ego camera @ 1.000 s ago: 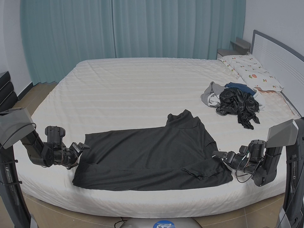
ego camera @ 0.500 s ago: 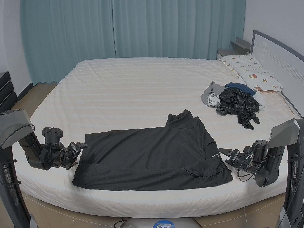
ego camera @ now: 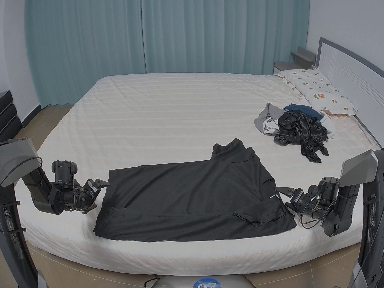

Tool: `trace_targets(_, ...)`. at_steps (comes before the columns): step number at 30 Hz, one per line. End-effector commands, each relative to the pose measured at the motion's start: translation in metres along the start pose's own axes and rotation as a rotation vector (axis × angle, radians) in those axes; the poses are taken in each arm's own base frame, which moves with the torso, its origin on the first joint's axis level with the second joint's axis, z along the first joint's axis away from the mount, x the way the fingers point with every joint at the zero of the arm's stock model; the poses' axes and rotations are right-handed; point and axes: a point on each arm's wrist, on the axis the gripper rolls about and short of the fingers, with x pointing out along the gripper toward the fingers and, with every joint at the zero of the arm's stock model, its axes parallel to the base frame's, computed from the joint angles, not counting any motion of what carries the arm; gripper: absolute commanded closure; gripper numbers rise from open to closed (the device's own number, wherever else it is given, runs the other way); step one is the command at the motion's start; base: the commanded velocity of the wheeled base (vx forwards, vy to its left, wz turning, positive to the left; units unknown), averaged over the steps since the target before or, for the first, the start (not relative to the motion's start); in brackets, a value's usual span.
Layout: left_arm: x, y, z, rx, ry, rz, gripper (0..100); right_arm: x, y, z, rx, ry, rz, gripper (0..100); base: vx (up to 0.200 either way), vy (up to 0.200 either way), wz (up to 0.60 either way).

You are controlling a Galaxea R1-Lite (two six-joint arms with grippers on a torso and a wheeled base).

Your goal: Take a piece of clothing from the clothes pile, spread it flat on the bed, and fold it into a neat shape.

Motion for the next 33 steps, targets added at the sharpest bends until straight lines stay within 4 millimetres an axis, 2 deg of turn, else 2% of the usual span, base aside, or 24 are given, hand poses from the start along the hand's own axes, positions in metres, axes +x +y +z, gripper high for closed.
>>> trace_targets(1,0.000,0.000,0.002,-0.007,-0.011,0.002,0,0.000,-0.001,0.000,0.001,0.002,-0.001,0,0.000,0.000,0.00)
trace_targets(3,-0.002,0.000,0.006,-0.029,-0.021,-0.001,0,0.000,-0.001,-0.001,0.002,0.003,-0.003,0,0.000,0.000,0.00)
trace_targets(15,-0.004,-0.002,0.008,-0.054,-0.027,-0.014,0,0.001,-0.002,-0.001,0.002,0.002,-0.004,0,0.200,0.000,0.00)
trace_targets(28,-0.003,-0.006,0.011,-0.069,-0.038,-0.030,0,0.001,-0.001,-0.002,-0.001,0.005,-0.002,0,0.000,0.000,0.00)
trace_targets(33,0.002,-0.014,0.017,-0.059,-0.053,-0.055,0,0.002,-0.001,-0.001,-0.001,0.004,-0.001,0,0.000,0.000,0.00)
